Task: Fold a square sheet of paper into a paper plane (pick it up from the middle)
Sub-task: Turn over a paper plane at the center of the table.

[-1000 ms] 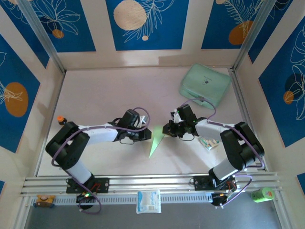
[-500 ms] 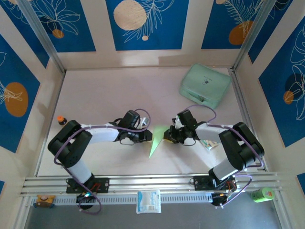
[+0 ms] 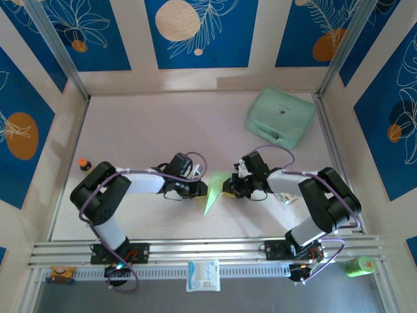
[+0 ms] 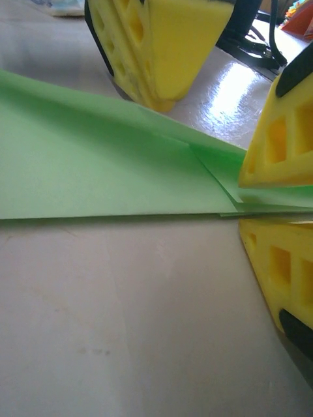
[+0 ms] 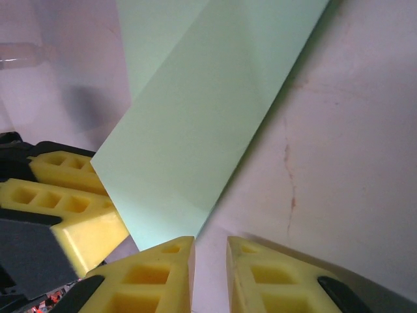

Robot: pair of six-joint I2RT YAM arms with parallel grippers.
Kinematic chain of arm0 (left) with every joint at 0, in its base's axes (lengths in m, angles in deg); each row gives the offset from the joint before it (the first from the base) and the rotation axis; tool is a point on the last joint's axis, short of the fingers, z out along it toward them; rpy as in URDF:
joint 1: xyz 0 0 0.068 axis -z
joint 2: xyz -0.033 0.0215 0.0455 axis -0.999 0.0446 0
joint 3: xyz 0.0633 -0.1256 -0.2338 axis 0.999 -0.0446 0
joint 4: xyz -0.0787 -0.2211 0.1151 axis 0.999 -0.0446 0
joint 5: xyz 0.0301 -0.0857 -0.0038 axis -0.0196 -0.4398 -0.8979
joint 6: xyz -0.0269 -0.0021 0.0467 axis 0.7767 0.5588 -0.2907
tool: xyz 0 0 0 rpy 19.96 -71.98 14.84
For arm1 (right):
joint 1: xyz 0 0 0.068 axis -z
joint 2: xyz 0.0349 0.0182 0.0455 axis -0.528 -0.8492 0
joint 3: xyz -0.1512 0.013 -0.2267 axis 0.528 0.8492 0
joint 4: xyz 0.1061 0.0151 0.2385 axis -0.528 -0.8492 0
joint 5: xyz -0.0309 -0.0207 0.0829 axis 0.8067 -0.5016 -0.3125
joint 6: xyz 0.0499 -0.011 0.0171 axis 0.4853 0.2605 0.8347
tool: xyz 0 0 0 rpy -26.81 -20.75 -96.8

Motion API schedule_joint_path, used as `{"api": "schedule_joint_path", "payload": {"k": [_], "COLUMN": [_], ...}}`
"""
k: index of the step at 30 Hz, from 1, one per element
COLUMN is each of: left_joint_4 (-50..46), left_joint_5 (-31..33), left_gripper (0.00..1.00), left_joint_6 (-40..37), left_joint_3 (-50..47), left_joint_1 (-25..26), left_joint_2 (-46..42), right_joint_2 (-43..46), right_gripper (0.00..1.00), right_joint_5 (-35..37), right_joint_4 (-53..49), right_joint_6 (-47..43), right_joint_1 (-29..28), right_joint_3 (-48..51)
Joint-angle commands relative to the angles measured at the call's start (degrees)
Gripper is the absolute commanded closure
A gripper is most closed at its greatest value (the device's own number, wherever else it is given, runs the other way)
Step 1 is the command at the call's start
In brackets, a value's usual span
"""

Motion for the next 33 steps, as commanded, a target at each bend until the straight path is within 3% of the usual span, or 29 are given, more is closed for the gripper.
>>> {"api": "schedule_joint_path", "payload": {"k": [1,12,33], "left_joint_4": [-1.62,-3.34,3.22], "left_joint_5": [-1.99,-5.19,-9.63], "left_gripper": [0.80,0.78,0.75], "left_joint_6": [-1.61,-3.20,-1.04], "left_joint_3": [0.47,2.59,2.37], "left_joint_1": [-0.35,0.77,1.66], "left_joint_2": [1.26,4.16,5.59], "right_joint_2": [0.09,-1.80,-4.13], "right_gripper": [0.79,0.80,0.80], "right_joint_5": [-2.51,-4.52,-5.56], "right_joint_4": [0.95,2.32,3.68], "right_joint_6": [0.71,0.53,1.41], "right_joint_1": [-0.52,-1.57,-2.10], "right_joint_3": [0.96,0.92,1.22]}}
